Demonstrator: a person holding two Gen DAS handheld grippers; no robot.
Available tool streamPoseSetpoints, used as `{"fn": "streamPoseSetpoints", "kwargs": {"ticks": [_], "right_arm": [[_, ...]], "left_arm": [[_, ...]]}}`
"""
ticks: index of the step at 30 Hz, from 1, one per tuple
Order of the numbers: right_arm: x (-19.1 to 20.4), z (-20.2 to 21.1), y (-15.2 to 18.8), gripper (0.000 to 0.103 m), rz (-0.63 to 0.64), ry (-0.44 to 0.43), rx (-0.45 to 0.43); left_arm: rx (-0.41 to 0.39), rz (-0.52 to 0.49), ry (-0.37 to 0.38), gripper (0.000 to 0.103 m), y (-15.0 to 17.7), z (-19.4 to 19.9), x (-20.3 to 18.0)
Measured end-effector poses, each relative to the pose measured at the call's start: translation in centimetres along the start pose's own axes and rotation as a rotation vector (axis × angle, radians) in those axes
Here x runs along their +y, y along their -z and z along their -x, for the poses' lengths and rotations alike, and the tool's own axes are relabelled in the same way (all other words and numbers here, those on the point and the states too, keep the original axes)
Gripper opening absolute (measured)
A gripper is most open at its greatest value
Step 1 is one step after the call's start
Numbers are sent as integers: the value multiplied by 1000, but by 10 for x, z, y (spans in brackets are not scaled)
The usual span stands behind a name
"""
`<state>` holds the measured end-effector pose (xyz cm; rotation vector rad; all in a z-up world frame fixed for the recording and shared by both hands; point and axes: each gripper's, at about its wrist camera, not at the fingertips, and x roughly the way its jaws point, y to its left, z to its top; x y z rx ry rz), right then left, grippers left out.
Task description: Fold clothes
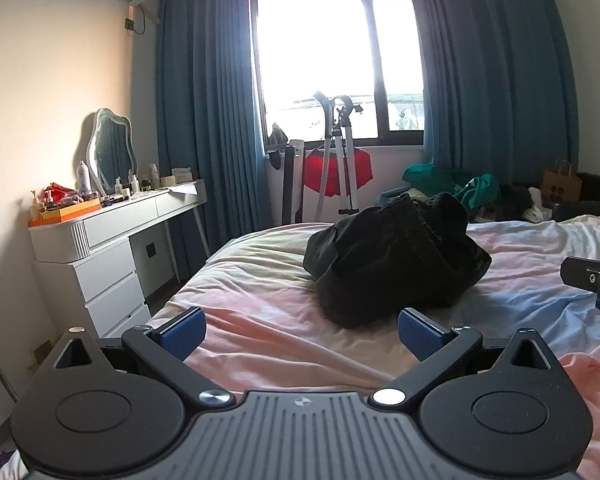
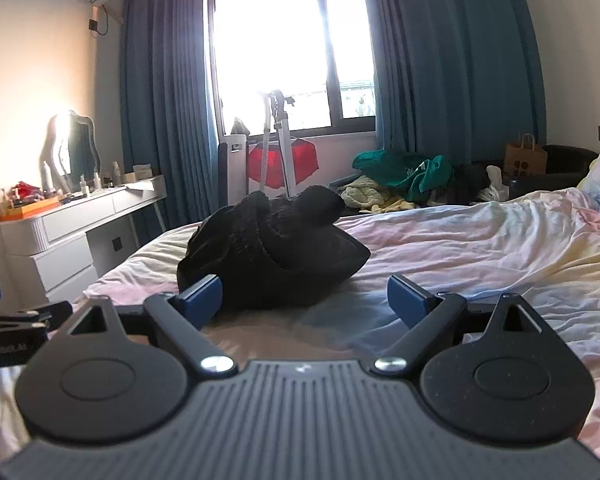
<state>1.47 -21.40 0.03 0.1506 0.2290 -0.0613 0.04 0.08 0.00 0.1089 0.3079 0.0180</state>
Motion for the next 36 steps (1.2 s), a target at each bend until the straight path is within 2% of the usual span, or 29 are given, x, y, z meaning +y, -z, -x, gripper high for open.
{"fn": "streamPoseSetpoints", "kwargs": {"ticks": [3, 6, 8, 36], "right_arm": [[-1, -1, 0, 91, 8, 4, 0], [-2, -1, 1, 91, 17, 8, 1], [-3, -2, 1, 91, 23, 11, 1], [6, -4, 1, 91, 29, 23, 6]], "left_arm": [[0, 11, -1, 103, 0, -1, 3], [-6, -24, -13, 103, 2, -2, -4], [-15, 3, -5, 103, 4, 1, 3], [0, 15, -23, 103, 3, -7, 10]]}}
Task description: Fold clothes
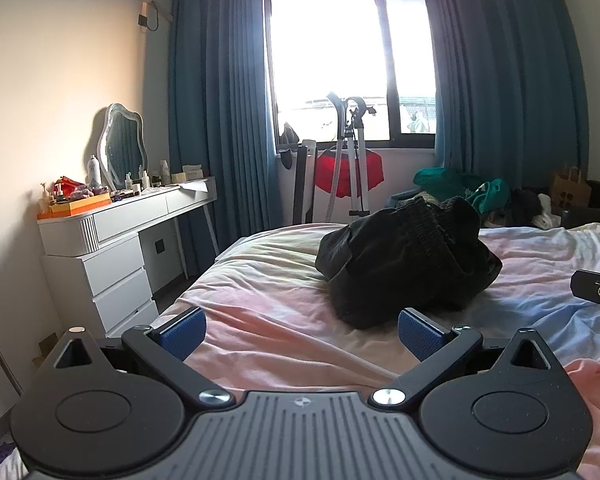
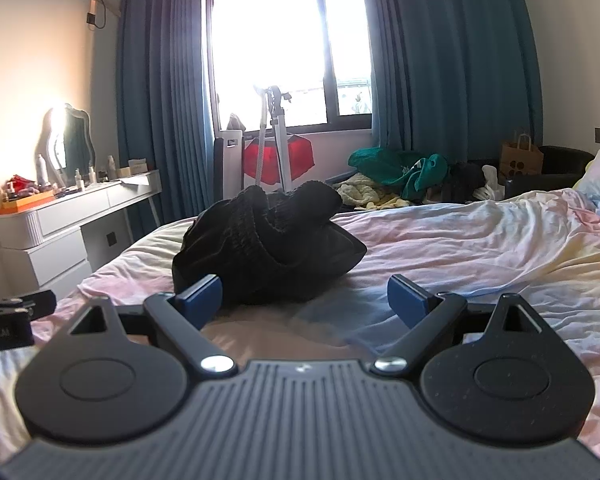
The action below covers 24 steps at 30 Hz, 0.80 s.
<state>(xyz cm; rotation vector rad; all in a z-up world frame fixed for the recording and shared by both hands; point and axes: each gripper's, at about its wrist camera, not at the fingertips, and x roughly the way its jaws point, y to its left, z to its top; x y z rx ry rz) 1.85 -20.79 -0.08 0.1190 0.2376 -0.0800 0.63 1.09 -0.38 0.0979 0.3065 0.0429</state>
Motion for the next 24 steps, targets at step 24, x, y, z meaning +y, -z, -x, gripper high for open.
{"fn": "streamPoseSetpoints", "kwargs": {"ticks": [24], "right_arm": [[-3, 2, -4, 91, -38, 25, 14]], "left_arm": [[-10, -35, -1, 103, 25, -27, -9]]}}
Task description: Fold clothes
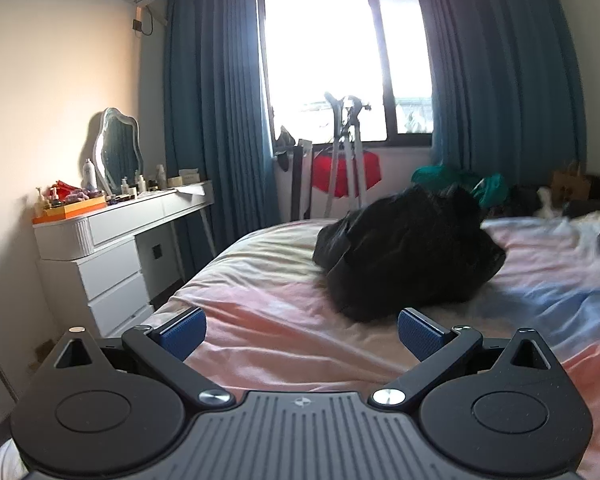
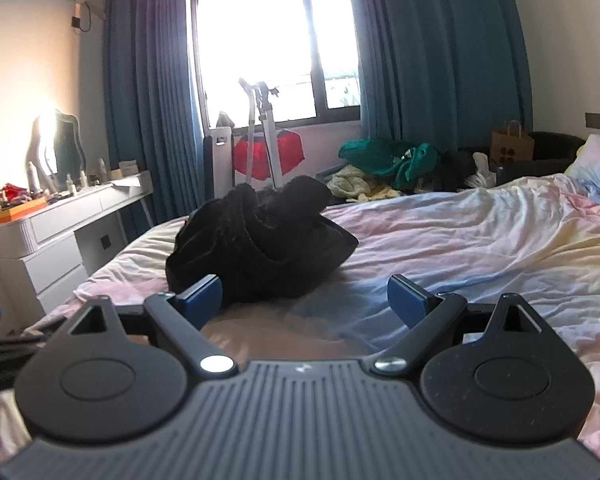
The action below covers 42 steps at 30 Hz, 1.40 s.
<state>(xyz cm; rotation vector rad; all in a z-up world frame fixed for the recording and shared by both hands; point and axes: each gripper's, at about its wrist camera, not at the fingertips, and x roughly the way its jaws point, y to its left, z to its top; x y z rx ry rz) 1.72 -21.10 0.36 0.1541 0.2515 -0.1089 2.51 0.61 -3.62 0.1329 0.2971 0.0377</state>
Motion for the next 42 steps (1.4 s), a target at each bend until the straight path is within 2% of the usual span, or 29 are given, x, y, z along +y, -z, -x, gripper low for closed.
{"fn": "streamPoseSetpoints", "kwargs": {"ticks": [1, 5, 9, 11, 16, 18, 21, 23, 26, 31, 35, 40, 42], "right_arm": [[0, 0, 0, 91, 3, 6, -3], [-8, -4, 0, 91, -20, 14, 9], [-18, -11, 1, 91, -22, 49, 10], [-24, -17, 2, 91, -24, 66, 1], [-54, -40, 7, 91, -122, 96, 33], [-67, -50, 12, 91, -177, 103, 54], [-83, -67, 19, 91, -236, 126, 89], [-91, -79, 23, 91, -269, 145, 114], [-99, -89, 29, 91, -322, 140, 134], [-101, -101, 35, 91, -353, 131, 167], [-103, -104, 37, 91, -367, 128, 175], [-105, -104, 38, 91, -386, 119, 179], [-105, -103, 38, 91, -392, 117, 179]], "left_arm": [[13, -15, -6, 103, 2, -8, -4], [63, -54, 65, 102, -1, -45, -25], [66, -111, 98, 102, -19, -82, -55], [58, -132, 106, 101, -34, -108, -75], [54, -114, 135, 99, -74, -179, -112], [60, -104, 117, 97, -91, -210, -126], [54, -81, 20, 96, -114, -252, -140], [68, -48, 29, 96, -124, -274, -144], [87, -51, 1, 93, -135, -302, -152], [57, -16, 58, 91, -149, -312, -158], [47, -25, 104, 91, -148, -295, -167], [80, -45, 21, 90, -137, -294, -177], [143, -48, -8, 82, -136, -309, -183]]}}
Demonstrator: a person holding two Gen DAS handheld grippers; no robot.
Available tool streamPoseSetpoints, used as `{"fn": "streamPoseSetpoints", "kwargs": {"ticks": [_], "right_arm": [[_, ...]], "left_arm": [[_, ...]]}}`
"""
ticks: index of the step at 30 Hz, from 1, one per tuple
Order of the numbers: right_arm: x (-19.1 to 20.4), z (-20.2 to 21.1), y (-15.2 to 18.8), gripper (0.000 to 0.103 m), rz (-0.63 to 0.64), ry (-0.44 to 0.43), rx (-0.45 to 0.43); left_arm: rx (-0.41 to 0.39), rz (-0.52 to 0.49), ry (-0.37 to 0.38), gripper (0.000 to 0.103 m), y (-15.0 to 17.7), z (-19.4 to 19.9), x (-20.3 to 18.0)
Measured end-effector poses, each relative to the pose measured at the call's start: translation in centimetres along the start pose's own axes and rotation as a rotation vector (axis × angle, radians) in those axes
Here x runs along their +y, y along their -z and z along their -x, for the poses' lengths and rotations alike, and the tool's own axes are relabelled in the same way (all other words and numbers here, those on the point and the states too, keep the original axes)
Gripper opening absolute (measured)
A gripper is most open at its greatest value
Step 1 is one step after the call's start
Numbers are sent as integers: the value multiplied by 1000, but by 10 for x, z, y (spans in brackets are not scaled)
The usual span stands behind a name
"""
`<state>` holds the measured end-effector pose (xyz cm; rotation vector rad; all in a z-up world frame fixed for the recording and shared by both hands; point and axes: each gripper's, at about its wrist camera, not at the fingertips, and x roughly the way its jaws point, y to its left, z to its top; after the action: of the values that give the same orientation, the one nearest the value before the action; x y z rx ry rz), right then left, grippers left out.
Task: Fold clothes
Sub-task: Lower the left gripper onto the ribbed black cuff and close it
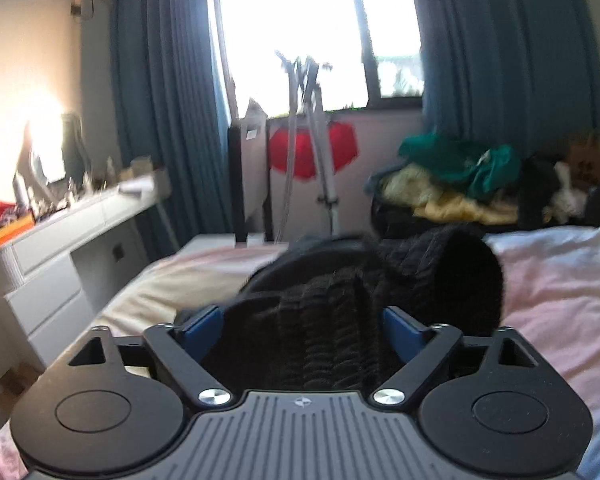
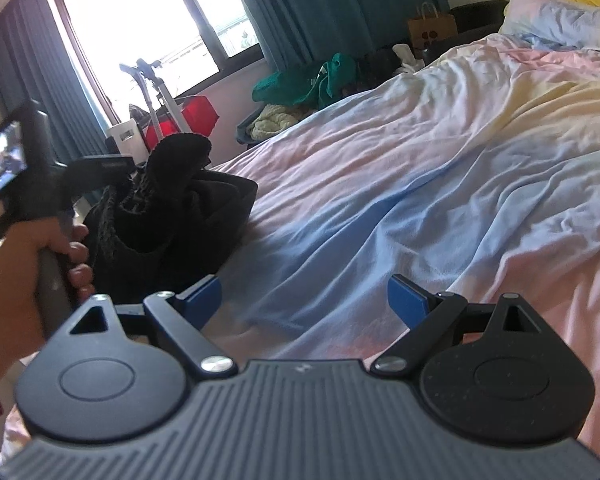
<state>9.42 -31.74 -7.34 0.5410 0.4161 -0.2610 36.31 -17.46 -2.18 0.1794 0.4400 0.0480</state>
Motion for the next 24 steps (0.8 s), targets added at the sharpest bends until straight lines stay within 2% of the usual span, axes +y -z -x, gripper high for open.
{"fn": "streamPoseSetpoints", "kwargs": {"ticks": [2, 3, 4, 5, 6, 7, 10, 13, 15, 19, 24], "right_arm": [[0, 1, 0, 91, 0, 3, -3], [1, 1, 0, 91, 4, 6, -4], [1, 0, 1, 91, 7, 7, -4], [2, 0, 2, 91, 12, 8, -6], [2, -1, 4, 91, 18, 10, -9], [3, -3, 6, 91, 26, 15, -5], [3, -8, 9, 91, 42, 19, 11], [7, -7, 10, 91, 70, 16, -6], [11, -4, 12, 91, 93, 7, -26], [20, 7, 12, 91, 141, -17, -83], [35, 29, 12, 91, 217, -62, -163]], "left_arm": [[54, 8, -35, 79, 0, -11, -3], [70, 18, -65, 74, -2, -14, -5], [85, 28, -95, 60, -3, -18, -7], [99, 43, -123, 56, -7, -22, -8], [100, 71, -124, 48, -9, -21, -4], [93, 111, -127, 34, -12, -19, 1], [74, 131, -134, 11, -17, -5, 20], [37, 137, -119, 8, -17, 14, 46], [-10, 155, -82, 8, -16, 44, 68], [-103, 114, -44, 7, -4, 110, 104], [-92, 214, 40, 7, 26, 180, 172]]}}
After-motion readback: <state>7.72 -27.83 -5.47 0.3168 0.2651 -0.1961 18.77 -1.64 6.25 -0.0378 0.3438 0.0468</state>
